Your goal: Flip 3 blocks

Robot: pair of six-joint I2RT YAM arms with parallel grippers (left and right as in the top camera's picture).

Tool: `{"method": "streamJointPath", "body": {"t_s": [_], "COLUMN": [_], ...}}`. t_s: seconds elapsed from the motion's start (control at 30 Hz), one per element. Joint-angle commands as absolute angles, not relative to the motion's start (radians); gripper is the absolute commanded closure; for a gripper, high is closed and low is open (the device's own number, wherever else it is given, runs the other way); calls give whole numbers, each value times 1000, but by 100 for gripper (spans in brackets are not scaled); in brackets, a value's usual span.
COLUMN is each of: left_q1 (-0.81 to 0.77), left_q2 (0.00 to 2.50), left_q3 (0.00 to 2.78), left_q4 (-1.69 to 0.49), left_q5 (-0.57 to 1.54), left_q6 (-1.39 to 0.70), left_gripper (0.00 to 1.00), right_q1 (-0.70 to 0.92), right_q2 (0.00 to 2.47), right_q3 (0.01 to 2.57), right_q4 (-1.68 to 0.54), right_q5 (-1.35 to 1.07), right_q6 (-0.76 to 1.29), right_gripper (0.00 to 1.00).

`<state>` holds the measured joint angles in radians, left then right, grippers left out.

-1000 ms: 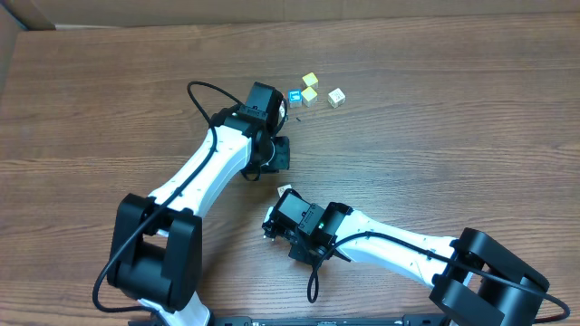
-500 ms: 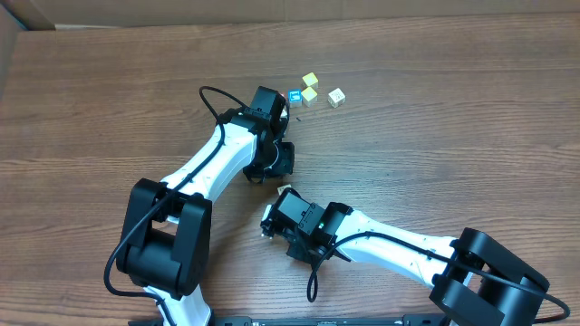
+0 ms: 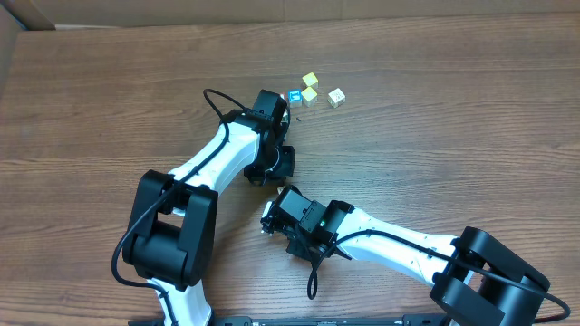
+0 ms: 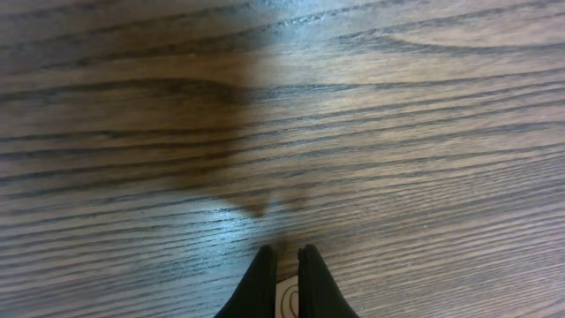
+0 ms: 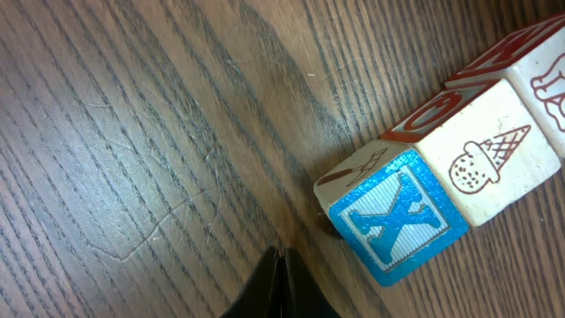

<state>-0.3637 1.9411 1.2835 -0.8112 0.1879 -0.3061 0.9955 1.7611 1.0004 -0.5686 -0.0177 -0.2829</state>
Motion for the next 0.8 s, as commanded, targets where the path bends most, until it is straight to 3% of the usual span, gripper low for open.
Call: {"method": "streamJointPath", "body": {"t_s": [0.0, 0.77], "left_q1": [-353, -353], "left_q2": [1958, 1957], "left_q3": [1282, 1282], "left_q4": [-807, -808], "left_q5": [211, 212], "left_q6": [-284, -261], "left_gripper": [96, 96], "right_q1": [992, 992], "right_q2": [1776, 1777], "right_q3": [1028, 1028], "right_q4": [-561, -508], "right_q5": [-10, 10], "right_q6": [-286, -286], "right_gripper": [96, 96]}}
